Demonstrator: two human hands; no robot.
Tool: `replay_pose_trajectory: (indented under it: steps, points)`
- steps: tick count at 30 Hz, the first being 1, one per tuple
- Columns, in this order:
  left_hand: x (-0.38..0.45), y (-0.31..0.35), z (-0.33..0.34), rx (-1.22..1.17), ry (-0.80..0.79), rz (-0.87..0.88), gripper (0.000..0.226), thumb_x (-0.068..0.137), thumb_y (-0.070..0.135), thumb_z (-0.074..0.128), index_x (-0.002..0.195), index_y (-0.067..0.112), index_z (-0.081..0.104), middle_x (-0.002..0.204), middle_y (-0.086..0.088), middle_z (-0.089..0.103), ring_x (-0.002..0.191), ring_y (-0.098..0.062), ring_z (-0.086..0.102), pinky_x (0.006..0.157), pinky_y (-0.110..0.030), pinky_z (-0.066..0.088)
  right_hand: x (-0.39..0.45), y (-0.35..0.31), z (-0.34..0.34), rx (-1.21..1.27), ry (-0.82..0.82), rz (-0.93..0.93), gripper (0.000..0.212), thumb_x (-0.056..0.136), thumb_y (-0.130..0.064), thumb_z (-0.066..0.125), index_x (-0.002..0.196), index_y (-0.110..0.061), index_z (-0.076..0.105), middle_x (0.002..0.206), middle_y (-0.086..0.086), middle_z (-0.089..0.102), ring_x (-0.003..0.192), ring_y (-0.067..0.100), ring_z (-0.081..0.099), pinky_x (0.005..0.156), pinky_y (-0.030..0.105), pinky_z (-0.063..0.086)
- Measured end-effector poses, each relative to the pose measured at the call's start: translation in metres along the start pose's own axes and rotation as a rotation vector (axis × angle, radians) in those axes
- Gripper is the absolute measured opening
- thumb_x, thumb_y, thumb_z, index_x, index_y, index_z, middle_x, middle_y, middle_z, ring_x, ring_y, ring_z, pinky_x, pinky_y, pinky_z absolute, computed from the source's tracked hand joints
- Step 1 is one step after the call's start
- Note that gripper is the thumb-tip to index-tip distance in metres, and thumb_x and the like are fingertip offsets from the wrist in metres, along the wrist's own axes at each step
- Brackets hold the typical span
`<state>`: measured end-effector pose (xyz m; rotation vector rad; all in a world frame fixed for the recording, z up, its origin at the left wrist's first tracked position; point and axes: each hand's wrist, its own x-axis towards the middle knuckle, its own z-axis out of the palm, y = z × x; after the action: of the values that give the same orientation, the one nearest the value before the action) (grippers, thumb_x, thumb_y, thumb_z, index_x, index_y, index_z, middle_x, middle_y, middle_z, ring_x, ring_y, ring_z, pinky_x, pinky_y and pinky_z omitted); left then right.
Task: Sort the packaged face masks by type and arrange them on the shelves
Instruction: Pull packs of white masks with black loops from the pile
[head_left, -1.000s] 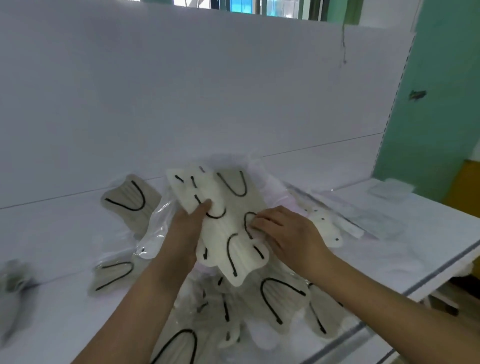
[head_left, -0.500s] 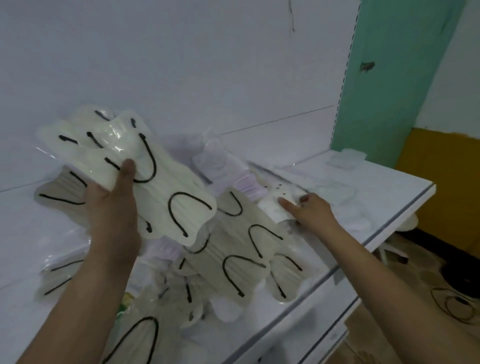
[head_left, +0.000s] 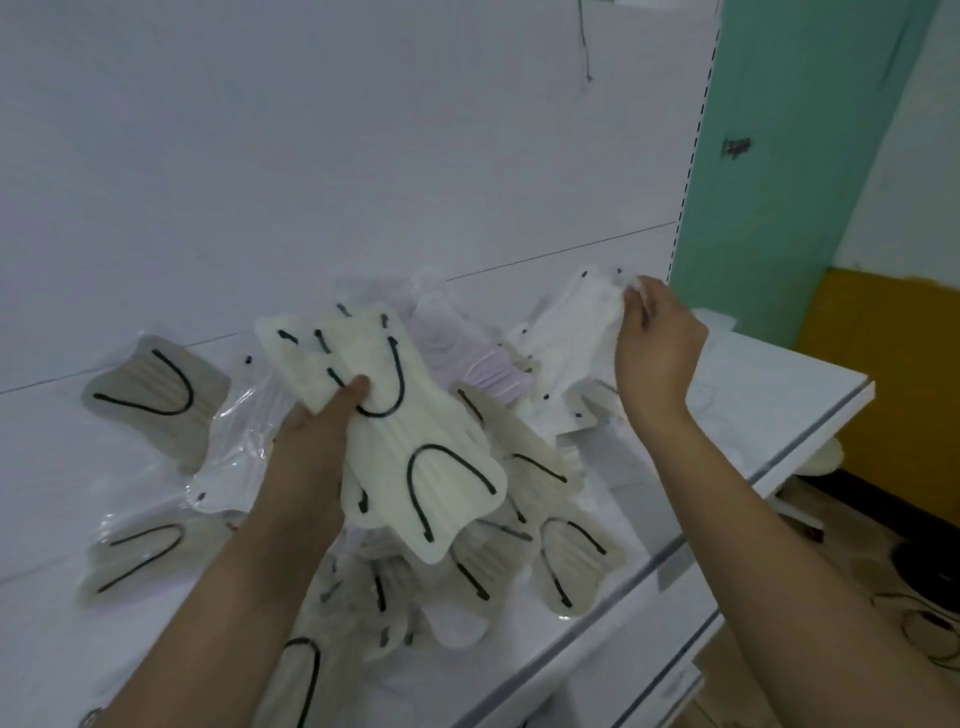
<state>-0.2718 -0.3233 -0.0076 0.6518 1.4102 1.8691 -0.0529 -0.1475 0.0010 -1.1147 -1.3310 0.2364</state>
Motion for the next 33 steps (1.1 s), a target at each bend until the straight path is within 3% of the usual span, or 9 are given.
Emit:
replay_pose_trajectory:
  steps: [4, 7, 10, 14, 18, 21, 26, 30, 33]
  points:
    - [-0.002, -0.007, 0.008, -0.018, -0.075, -0.14, 0.027, 0.097, 0.023, 0.064, 0.123, 0.016, 0.065, 0.116, -0.008, 0.074, 0.101, -0.027, 0.072, 0.083, -0.042, 0.056, -0.024, -0.042, -0.018, 0.368, 0.066, -0.049, 0.032, 0.097, -0.011, 0.056, 0.126, -0.022, 0.056, 0.098, -0.016, 0.061, 0.086, -0.007, 0.056, 0.08, 0.009, 0.044]
    - [0.0, -0.009, 0.008, -0.012, -0.164, -0.329, 0.022, 0.102, 0.02, 0.053, 0.119, 0.01, 0.065, 0.121, -0.014, 0.07, 0.099, -0.03, 0.07, 0.083, -0.046, 0.055, -0.068, -0.05, -0.014, 0.448, -0.301, -0.279, 0.052, 0.089, 0.008, 0.058, 0.12, -0.034, 0.055, 0.096, -0.009, 0.063, 0.093, 0.0, 0.06, 0.084, 0.02, 0.049]
    - [-0.001, -0.005, 0.003, -0.098, -0.343, -0.447, 0.038, 0.106, 0.028, 0.043, 0.129, 0.007, 0.063, 0.129, -0.019, 0.067, 0.105, -0.032, 0.072, 0.084, -0.045, 0.061, -0.108, -0.027, -0.001, 0.383, -0.617, -0.495, 0.05, 0.066, 0.016, 0.053, 0.083, -0.028, 0.072, 0.1, -0.011, 0.064, 0.1, 0.013, 0.059, 0.089, 0.026, 0.045]
    - [0.0, 0.002, -0.01, -0.232, -0.477, -0.459, 0.073, 0.096, 0.069, 0.034, 0.137, 0.016, 0.062, 0.136, -0.014, 0.064, 0.125, -0.032, 0.061, 0.103, -0.05, 0.051, -0.121, -0.019, -0.004, 0.329, -1.047, -0.312, 0.05, 0.063, 0.007, 0.05, 0.072, -0.039, 0.067, 0.143, -0.019, 0.044, 0.138, 0.005, 0.033, 0.11, 0.013, 0.025]
    - [-0.004, 0.001, -0.018, -0.069, -0.371, -0.303, 0.038, 0.099, 0.025, 0.058, 0.134, 0.01, 0.062, 0.125, -0.014, 0.07, 0.114, -0.031, 0.068, 0.1, -0.051, 0.053, -0.116, -0.032, -0.017, 0.369, -1.371, -0.255, 0.05, 0.086, -0.009, 0.069, 0.12, -0.044, 0.059, 0.156, -0.026, 0.023, 0.144, -0.009, 0.015, 0.115, 0.013, 0.024]
    - [0.001, 0.005, -0.033, -0.069, -0.227, -0.114, 0.035, 0.094, 0.005, 0.062, 0.129, 0.007, 0.064, 0.122, -0.013, 0.072, 0.11, -0.029, 0.07, 0.095, -0.048, 0.057, -0.12, -0.04, -0.016, 0.386, -1.2, -0.109, 0.077, 0.08, -0.051, 0.071, 0.146, -0.048, 0.031, 0.154, -0.029, 0.025, 0.142, -0.008, 0.025, 0.111, 0.015, 0.029]
    - [0.007, 0.012, -0.053, -0.071, -0.084, 0.0, 0.04, 0.091, 0.003, 0.065, 0.13, 0.011, 0.064, 0.118, -0.006, 0.074, 0.107, -0.025, 0.072, 0.084, -0.041, 0.062, -0.087, 0.002, -0.001, -0.072, -0.439, 0.222, 0.062, 0.086, -0.042, 0.069, 0.136, -0.013, 0.046, 0.134, 0.005, 0.047, 0.116, 0.022, 0.055, 0.089, 0.023, 0.041]
    - [-0.001, -0.001, -0.04, -0.042, -0.151, -0.049, 0.042, 0.088, 0.004, 0.069, 0.129, 0.01, 0.064, 0.119, -0.007, 0.074, 0.108, -0.025, 0.072, 0.088, -0.043, 0.06, -0.063, 0.042, 0.015, -0.022, -0.63, 0.662, 0.047, 0.081, -0.047, 0.075, 0.092, -0.003, 0.064, 0.099, 0.018, 0.069, 0.078, 0.025, 0.064, 0.071, 0.032, 0.05]
    - [-0.002, -0.006, -0.028, -0.036, -0.153, -0.098, 0.039, 0.086, 0.005, 0.071, 0.125, 0.008, 0.066, 0.117, -0.008, 0.075, 0.106, -0.026, 0.072, 0.091, -0.044, 0.058, -0.058, 0.043, 0.02, 0.052, -0.564, 0.534, 0.034, 0.083, -0.03, 0.076, 0.067, -0.009, 0.054, 0.065, 0.007, 0.057, 0.058, 0.02, 0.05, 0.054, 0.026, 0.036]
